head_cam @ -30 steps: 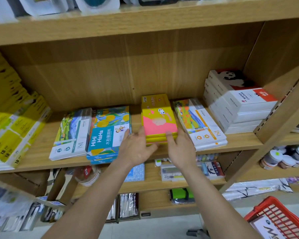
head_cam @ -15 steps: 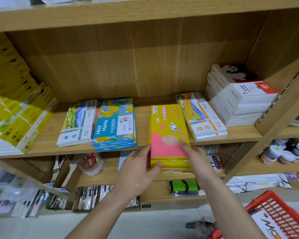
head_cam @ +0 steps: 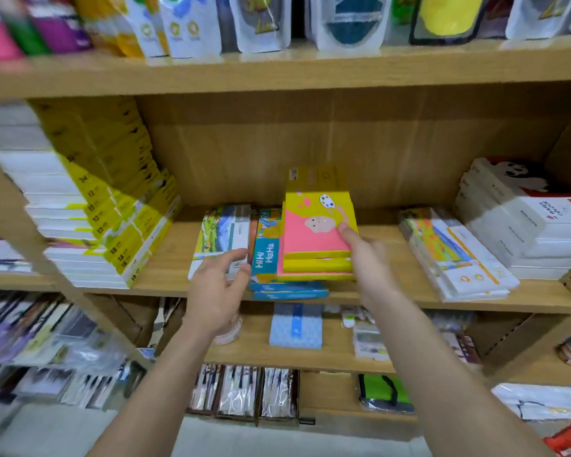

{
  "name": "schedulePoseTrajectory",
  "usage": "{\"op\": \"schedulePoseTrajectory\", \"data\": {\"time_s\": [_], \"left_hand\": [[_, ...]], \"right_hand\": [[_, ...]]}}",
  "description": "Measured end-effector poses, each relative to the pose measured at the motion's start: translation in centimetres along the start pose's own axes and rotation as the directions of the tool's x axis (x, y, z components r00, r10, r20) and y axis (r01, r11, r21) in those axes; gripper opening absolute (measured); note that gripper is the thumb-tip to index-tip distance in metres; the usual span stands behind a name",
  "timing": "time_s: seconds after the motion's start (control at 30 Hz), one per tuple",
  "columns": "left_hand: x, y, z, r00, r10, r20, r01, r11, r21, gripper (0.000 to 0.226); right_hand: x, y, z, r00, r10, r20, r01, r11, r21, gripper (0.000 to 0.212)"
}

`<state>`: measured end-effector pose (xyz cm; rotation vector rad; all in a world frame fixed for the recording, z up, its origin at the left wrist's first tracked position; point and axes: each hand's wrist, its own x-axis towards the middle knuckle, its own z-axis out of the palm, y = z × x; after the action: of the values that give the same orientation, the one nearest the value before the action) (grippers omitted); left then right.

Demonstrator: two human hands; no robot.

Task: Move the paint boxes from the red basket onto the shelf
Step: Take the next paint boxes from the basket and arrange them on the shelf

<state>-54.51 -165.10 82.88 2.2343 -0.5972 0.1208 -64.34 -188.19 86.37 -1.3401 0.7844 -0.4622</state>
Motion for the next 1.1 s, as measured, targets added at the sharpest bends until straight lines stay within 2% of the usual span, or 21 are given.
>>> {"op": "schedulePoseTrajectory", "data": {"time_s": [0.07, 0.17, 0.2, 0.27, 0.33, 0.4, 0.43, 0.5, 0.57, 0.63, 0.67, 0.73, 0.8, 0.87, 0.9, 0.97, 1.1], "left_hand": [[-0.1, 0.0, 0.5, 0.999, 0.026, 0.033, -0.024, 0.997, -0.067, 0.051], [0.1, 0.1, 1.2, 0.996, 0.014, 0.091, 0.004, 0.982, -0.189, 0.055], [0.2, 0.1, 1.4, 0.996, 0.025, 0.087, -0.008, 0.982, -0.188, 0.053], [0.2, 0.4, 1.6, 0.997, 0.077, 0.015, -0.074, 0.987, -0.141, 0.048], [-0.2, 1.9, 2.2, 0.981, 0.18, -0.073, -0.187, 0.976, -0.108, 0.043], [-1.1, 4.6, 4.0, 0.948, 0.307, -0.082, -0.316, 0.938, -0.143, 0.037], [-1.6, 6.3, 5.5, 0.931, 0.361, -0.05, -0.364, 0.913, -0.183, 0.034], [-2.7, 9.9, 9.3, 0.902, 0.422, 0.088, -0.388, 0.885, -0.258, 0.034], [-3.1, 13.4, 13.9, 0.872, 0.387, 0.3, -0.306, 0.909, -0.282, 0.045], [-2.7, 16.3, 18.4, 0.829, 0.287, 0.479, -0.227, 0.957, -0.18, 0.059], [-2.4, 17.3, 20.3, 0.819, 0.241, 0.521, -0.22, 0.97, -0.103, 0.066], [-1.8, 18.7, 23.3, 0.829, 0.197, 0.524, -0.236, 0.972, 0.009, 0.076], [-1.7, 19.5, 25.2, 0.844, 0.178, 0.506, -0.238, 0.97, 0.056, 0.083], [-2.1, 19.7, 25.7, 0.865, 0.142, 0.481, -0.169, 0.985, 0.015, 0.083], [-2.5, 19.6, 25.5, 0.879, 0.127, 0.459, -0.117, 0.992, -0.051, 0.078], [-3.8, 19.3, 24.8, 0.905, 0.137, 0.402, -0.062, 0.979, -0.194, 0.063], [-7.3, 19.2, 22.5, 0.918, 0.145, 0.368, -0.035, 0.956, -0.29, 0.049]], "right_hand": [[1.0, 0.4, 2.6, 1.0, 0.02, 0.009, -0.02, 0.998, -0.055, 0.049], [1.9, 1.0, 4.4, 1.0, -0.013, -0.027, 0.005, 0.967, -0.254, 0.048], [2.0, 1.0, 4.4, 0.998, -0.032, -0.045, 0.013, 0.923, -0.384, 0.051], [2.1, 0.7, 3.6, 0.991, -0.116, -0.063, 0.045, 0.745, -0.665, 0.063], [1.8, 0.3, 1.2, 0.973, -0.22, -0.072, 0.086, 0.633, -0.769, 0.068], [1.4, 0.2, -3.1, 0.918, -0.372, -0.134, 0.148, 0.637, -0.757, 0.059], [1.3, 0.4, -5.9, 0.868, -0.458, -0.193, 0.177, 0.648, -0.74, 0.053], [1.2, 1.4, -12.1, 0.764, -0.546, -0.343, 0.136, 0.657, -0.741, 0.046], [1.5, 2.7, -17.3, 0.731, -0.531, -0.43, 0.02, 0.646, -0.763, 0.049], [2.2, 4.1, -20.5, 0.786, -0.469, -0.402, -0.018, 0.633, -0.774, 0.049], [2.7, 4.7, -21.3, 0.826, -0.423, -0.373, -0.014, 0.646, -0.763, 0.05], [3.3, 5.5, -21.9, 0.868, -0.359, -0.343, 0.011, 0.704, -0.711, 0.059], [3.6, 5.7, -21.9, 0.857, -0.393, -0.334, 0.047, 0.705, -0.708, 0.062], [3.4, 6.0, -22.0, 0.852, -0.422, -0.311, 0.089, 0.701, -0.707, 0.054], [3.1, 6.2, -22.0, 0.864, -0.398, -0.308, 0.103, 0.738, -0.666, 0.048], [2.2, 6.8, -22.0, 0.913, -0.286, -0.29, 0.091, 0.837, -0.54, 0.039], [0.5, 7.5, -22.4, 0.952, -0.117, -0.283, 0.022, 0.948, -0.318, 0.023]]}}
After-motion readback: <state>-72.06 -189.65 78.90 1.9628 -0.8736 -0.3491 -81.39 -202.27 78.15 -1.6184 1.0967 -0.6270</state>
